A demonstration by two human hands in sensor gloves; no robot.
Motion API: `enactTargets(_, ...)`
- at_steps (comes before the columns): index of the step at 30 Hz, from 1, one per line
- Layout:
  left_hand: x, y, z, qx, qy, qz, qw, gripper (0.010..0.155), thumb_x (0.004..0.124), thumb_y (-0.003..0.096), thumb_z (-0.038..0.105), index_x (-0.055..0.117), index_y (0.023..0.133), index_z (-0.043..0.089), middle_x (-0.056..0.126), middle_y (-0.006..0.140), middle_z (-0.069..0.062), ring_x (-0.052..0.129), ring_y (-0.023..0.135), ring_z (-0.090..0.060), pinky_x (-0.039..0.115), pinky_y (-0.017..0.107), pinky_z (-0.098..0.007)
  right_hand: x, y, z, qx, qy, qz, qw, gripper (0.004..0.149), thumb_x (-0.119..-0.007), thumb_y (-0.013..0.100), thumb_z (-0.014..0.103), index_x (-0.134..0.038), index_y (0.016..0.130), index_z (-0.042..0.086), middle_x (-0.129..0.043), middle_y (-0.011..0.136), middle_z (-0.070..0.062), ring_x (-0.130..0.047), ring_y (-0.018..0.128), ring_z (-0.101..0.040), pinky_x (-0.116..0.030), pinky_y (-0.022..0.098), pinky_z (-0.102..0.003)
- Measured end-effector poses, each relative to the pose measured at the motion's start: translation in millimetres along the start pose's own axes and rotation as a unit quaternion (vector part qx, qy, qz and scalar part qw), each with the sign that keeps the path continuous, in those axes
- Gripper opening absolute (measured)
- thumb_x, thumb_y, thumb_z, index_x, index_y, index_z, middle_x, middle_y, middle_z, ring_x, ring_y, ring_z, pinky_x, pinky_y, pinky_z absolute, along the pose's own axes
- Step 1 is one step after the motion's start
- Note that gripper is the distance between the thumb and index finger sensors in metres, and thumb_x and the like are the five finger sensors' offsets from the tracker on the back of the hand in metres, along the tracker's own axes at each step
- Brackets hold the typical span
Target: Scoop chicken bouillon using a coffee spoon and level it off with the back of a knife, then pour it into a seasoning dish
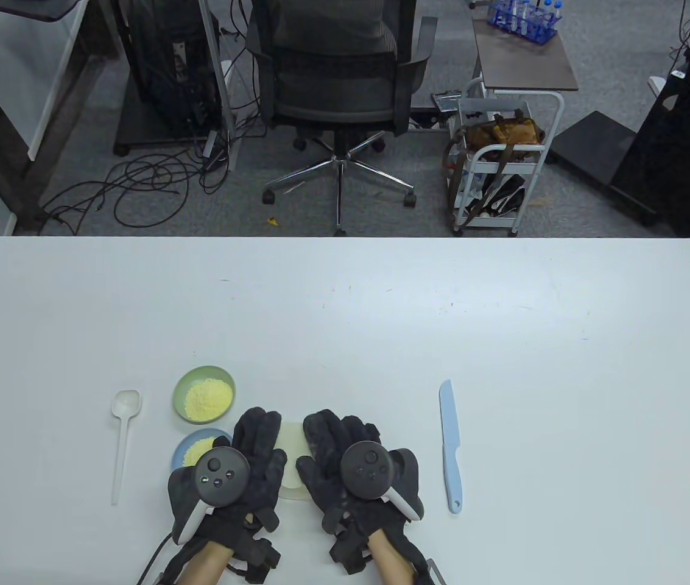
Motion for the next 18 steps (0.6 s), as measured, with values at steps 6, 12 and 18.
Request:
enactTargets(6,0.2,0.5,1.0,-0.003,-0.006,-0.003,1.000,0.069,0.045,0.0450,0.055,0.032,0.108,0.031,0.024,0.118,0.002,0.029,0.115,-0.020,0.015,0.076,-0.057,-2.2,-0.2,-2.8,0.002,0.009,0.001,1.000,0.064,-0.051,0.050,0.056,-0.024,0.103,0.031,-0.022,0.117,-0.002,-0.018,0.102,-0.046,0.002,0.071,-0.061)
enactTargets(12,-1.6,0.9,0.2,-0.004,0.007,-0.016,1.000,0.070,0.046,0.0452,0.056,0.030,0.109,0.032,0.022,0.118,0.003,0.026,0.115,-0.019,0.013,0.076,-0.058,1.2,-3.0,-2.0,-0.004,-0.013,-0.011,1.000,0.066,-0.053,0.049,0.059,-0.025,0.103,0.033,-0.023,0.118,-0.002,-0.016,0.102,-0.048,0.002,0.071,-0.062)
enactTargets(18,-9.6,-9.1,-3.2,0.006,0.021,0.025,0.999,0.074,0.047,0.0427,0.063,0.026,0.109,0.037,0.015,0.117,0.001,0.021,0.115,-0.022,0.012,0.074,-0.059,12.0,-13.7,5.3,0.020,-0.051,-0.060,0.997,0.071,-0.054,0.047,0.063,-0.020,0.103,0.036,-0.009,0.117,0.002,-0.010,0.102,-0.046,0.005,0.070,-0.061)
Point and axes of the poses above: the tracker on the back of each hand, its own z axis roughly to the thumb side, its own y axis roughly from the wrist to the fingertips, x = y × z, the point moved 2 cm from there along y, roughly from the wrist to the fingertips
